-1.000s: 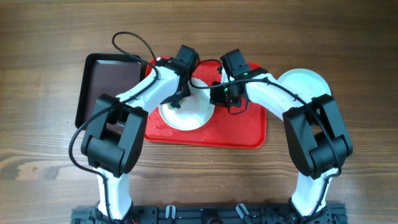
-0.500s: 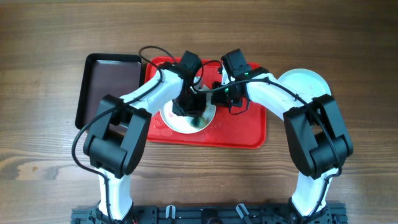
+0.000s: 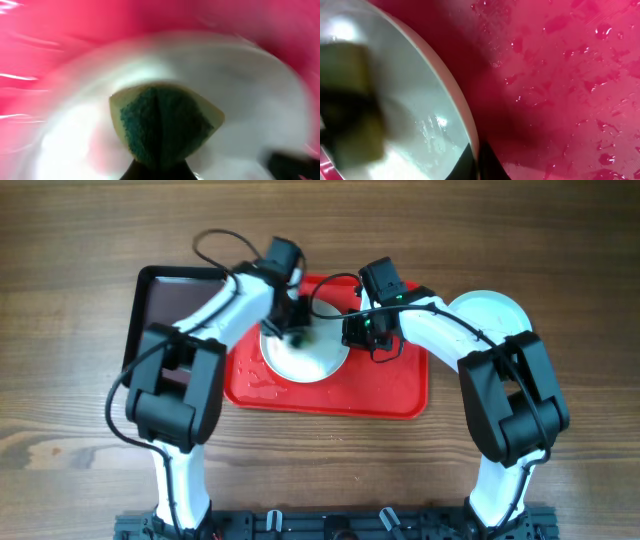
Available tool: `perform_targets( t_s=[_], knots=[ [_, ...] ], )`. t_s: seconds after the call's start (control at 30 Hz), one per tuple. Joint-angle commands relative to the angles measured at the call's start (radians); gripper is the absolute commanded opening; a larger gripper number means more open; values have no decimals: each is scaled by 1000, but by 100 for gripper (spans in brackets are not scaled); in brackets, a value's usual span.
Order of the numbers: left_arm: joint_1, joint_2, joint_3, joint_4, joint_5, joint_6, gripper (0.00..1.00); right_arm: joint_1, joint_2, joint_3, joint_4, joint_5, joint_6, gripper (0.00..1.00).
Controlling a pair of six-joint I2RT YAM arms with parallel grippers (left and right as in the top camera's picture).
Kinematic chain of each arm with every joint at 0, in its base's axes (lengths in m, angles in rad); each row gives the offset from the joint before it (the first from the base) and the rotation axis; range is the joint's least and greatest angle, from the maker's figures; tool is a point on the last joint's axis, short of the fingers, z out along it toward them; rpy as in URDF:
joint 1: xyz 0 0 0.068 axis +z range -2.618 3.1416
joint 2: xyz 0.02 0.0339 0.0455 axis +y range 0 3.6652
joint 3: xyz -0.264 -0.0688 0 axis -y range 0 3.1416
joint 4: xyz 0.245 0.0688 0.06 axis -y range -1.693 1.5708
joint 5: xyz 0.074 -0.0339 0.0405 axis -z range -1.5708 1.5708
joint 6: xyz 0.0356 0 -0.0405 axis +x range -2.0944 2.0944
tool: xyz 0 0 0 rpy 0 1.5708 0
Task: Clean dirty plates on tray and stack at the side
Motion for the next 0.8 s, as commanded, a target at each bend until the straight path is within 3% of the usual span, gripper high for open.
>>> perform_targets(
  t_s=[0.0, 0.4, 0.77],
  knots=[
    [47, -11, 104, -69, -236, -21, 4, 0, 19, -13, -2, 20, 19, 4],
    [81, -210, 256, -292, -134, -21, 4, -3, -39, -13, -39, -7, -34, 4],
    [102, -196, 231, -324, -134, -46, 4, -2, -352, -13, -247, 349, -89, 4]
  ],
)
